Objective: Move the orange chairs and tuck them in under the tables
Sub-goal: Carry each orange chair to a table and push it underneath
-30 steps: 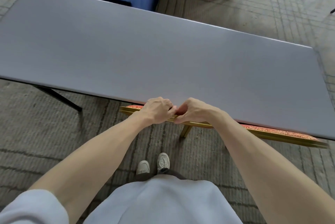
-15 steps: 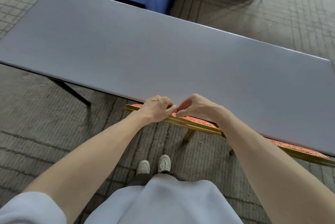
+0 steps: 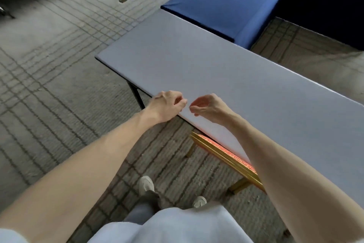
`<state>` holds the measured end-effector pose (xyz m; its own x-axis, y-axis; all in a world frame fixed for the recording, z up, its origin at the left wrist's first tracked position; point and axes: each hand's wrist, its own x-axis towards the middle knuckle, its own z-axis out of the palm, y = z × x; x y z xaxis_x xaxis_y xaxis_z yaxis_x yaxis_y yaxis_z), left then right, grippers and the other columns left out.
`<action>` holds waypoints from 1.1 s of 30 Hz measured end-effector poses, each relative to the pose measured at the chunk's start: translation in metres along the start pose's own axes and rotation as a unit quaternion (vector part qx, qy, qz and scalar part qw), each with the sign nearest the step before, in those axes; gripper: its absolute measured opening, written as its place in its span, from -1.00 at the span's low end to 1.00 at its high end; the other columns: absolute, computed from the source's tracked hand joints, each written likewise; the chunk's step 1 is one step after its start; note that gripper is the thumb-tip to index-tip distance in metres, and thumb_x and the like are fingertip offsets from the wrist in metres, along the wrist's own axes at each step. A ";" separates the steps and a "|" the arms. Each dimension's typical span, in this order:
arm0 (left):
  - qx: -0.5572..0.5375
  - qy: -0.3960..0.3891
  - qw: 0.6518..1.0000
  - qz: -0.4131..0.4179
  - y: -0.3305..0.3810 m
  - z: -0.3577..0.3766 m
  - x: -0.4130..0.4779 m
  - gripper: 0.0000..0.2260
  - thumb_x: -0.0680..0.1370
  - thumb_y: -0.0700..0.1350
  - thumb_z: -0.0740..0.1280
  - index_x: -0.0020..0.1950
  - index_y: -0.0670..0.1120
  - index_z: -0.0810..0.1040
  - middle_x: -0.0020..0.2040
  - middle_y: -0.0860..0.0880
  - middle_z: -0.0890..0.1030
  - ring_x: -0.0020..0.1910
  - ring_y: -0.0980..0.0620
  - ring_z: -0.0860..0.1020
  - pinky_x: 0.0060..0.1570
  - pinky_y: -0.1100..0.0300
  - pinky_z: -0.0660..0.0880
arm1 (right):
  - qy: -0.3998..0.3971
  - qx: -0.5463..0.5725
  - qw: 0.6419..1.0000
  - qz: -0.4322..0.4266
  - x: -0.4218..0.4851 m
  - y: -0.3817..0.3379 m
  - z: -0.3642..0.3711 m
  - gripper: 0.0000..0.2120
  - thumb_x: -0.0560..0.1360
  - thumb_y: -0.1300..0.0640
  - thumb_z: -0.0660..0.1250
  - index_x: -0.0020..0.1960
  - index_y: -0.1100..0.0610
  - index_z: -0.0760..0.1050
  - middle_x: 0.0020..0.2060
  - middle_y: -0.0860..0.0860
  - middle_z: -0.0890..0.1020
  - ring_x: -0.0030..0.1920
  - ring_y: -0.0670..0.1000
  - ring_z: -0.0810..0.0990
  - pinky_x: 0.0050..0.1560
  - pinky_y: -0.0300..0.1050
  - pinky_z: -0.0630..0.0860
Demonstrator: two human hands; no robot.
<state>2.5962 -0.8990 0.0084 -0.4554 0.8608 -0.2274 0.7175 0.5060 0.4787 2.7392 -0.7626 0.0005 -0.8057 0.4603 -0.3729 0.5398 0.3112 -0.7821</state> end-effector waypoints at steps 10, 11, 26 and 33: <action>-0.048 0.158 0.984 -0.061 -0.187 -0.171 0.008 -0.74 0.62 0.14 0.22 0.02 0.01 0.59 -0.05 0.06 0.65 -0.03 -0.01 0.58 -0.05 0.12 0.49 | 0.048 -0.061 0.993 -0.091 0.162 -0.202 0.106 -0.88 0.47 0.05 0.39 -0.20 -0.10 0.67 -0.24 -0.13 0.71 -0.17 -0.10 0.69 -0.12 -0.05 0.67; -0.059 0.163 0.983 -0.064 -0.200 -0.190 0.011 -0.74 0.62 0.14 0.22 0.02 0.01 0.59 -0.04 0.07 0.66 -0.03 0.01 0.59 -0.07 0.14 0.48 | 0.062 -0.060 0.991 -0.102 0.175 -0.221 0.112 -0.87 0.47 0.06 0.39 -0.21 -0.12 0.66 -0.23 -0.13 0.71 -0.16 -0.10 0.69 -0.12 -0.04 0.67; -0.123 0.216 0.967 -0.052 -0.400 -0.481 0.077 -0.70 0.59 0.20 0.25 0.17 0.04 0.52 0.06 0.07 0.58 0.03 0.05 0.55 -0.02 0.11 0.47 | 0.185 -0.055 0.954 -0.227 0.391 -0.502 0.172 -0.71 0.47 0.03 0.39 0.19 -0.07 0.54 -0.01 -0.13 0.66 -0.03 -0.12 0.63 0.09 -0.04 0.59; -0.156 0.256 0.953 -0.039 -0.501 -0.601 0.178 -0.68 0.53 0.26 0.27 0.10 0.06 0.55 0.03 0.13 0.58 0.01 0.13 0.54 -0.03 0.13 0.46 | 0.230 -0.010 0.942 -0.244 0.551 -0.610 0.166 -0.61 0.49 0.06 0.42 0.29 0.01 0.47 0.09 -0.03 0.61 0.07 -0.02 0.60 0.13 -0.04 0.55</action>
<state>1.8388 -1.0326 0.2376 -0.7555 0.6414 0.1334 0.5163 0.4577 0.7238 1.9256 -0.8369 0.1896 -0.7701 0.5692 0.2879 0.1419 0.5929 -0.7927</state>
